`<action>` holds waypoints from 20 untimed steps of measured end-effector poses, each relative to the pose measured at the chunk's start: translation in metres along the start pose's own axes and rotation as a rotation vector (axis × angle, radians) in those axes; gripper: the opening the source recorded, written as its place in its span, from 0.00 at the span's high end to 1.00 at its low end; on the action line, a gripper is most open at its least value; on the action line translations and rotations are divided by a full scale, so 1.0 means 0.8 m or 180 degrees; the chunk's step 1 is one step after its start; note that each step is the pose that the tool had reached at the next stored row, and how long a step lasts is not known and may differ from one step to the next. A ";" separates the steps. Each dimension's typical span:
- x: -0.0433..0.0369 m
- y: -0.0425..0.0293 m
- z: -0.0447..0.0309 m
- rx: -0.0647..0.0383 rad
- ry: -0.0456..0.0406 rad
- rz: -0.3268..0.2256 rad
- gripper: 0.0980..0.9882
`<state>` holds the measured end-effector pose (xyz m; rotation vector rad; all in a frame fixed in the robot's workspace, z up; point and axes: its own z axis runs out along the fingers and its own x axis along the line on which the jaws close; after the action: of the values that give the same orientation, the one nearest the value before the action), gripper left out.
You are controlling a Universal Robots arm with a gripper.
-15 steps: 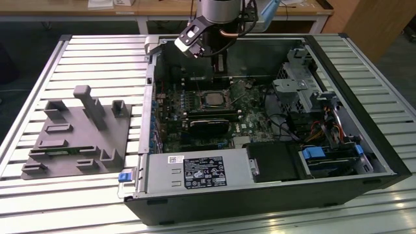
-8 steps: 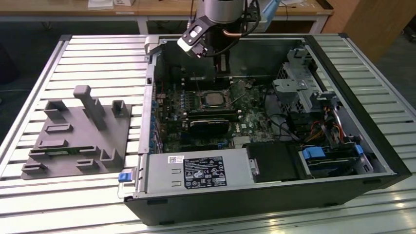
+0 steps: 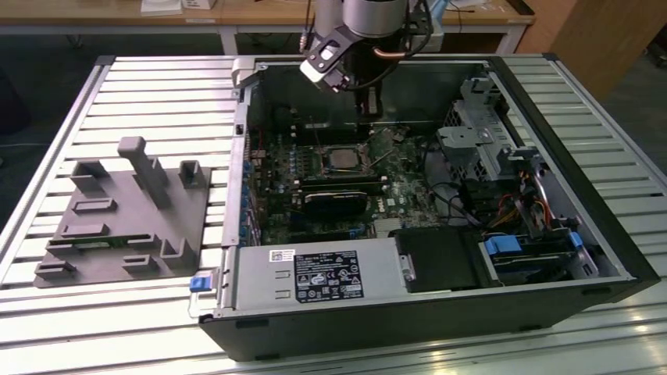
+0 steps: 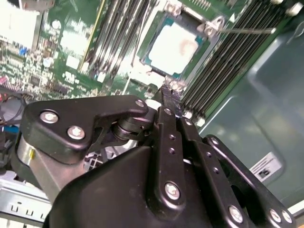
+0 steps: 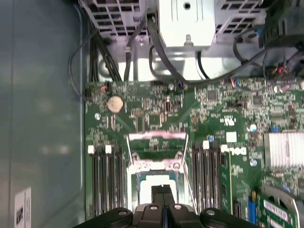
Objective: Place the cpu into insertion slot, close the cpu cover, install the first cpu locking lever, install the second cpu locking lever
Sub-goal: 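Close the cpu cover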
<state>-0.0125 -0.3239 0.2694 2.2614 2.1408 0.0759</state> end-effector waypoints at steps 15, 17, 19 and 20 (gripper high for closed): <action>0.003 0.0551 0.0030 0.0000 0.0000 0.0000 0.99; 0.003 0.0618 0.0033 0.0000 0.0000 0.0000 0.99; 0.004 0.0678 0.0037 0.0000 0.0000 0.0000 0.99; 0.004 0.0710 0.0038 0.0000 0.0000 0.0000 0.99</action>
<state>0.0445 -0.3238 0.2694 2.2613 2.1409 0.0758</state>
